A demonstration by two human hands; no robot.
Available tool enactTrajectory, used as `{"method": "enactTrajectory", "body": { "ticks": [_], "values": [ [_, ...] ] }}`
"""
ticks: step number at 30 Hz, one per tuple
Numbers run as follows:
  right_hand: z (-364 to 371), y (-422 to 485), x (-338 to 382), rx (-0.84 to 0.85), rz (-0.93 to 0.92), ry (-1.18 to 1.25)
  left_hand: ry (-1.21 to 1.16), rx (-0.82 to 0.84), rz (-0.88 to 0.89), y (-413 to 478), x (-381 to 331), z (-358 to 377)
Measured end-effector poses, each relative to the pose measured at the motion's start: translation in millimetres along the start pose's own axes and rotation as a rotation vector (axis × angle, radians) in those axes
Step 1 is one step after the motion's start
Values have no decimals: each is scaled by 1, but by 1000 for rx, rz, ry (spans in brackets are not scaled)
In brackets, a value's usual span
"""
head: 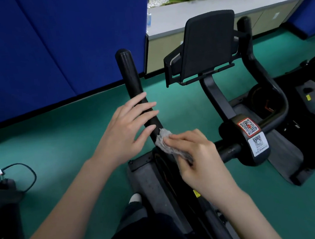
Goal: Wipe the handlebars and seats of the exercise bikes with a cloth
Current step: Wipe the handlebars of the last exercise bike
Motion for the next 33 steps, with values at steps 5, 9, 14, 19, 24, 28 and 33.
{"method": "enactTrajectory", "body": {
  "ticks": [5, 9, 14, 19, 24, 28, 33],
  "values": [
    [-25, -23, -12, 97, 51, -46, -44, 9, 17, -4, -15, 7],
    [-34, -19, -18, -22, 102, -116, -32, 10, 31, -6, -20, 11],
    [-12, -24, -14, 55, 69, -183, -17, 25, 17, -7, -21, 13],
    [-42, -33, -36, -77, 88, -267, -28, 20, 4, -8, -22, 15],
    [-54, -38, -53, -270, 213, -319, -67, 3, -17, -9, -24, 16],
    [-18, -47, -27, -194, 73, -264, -82, -22, -36, -8, -25, 17],
    [-14, -54, -20, -240, 44, -135, -84, -22, -37, -8, -26, 19]
  ]
}}
Point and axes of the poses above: each hand's wrist, its own y-axis towards the middle knuckle, its own z-axis out of the palm, x = y × z, the point moved 3 cm from there along y, towards the middle knuckle, and after that the axes turned 5 degrees about y, right-handed, at the moved point
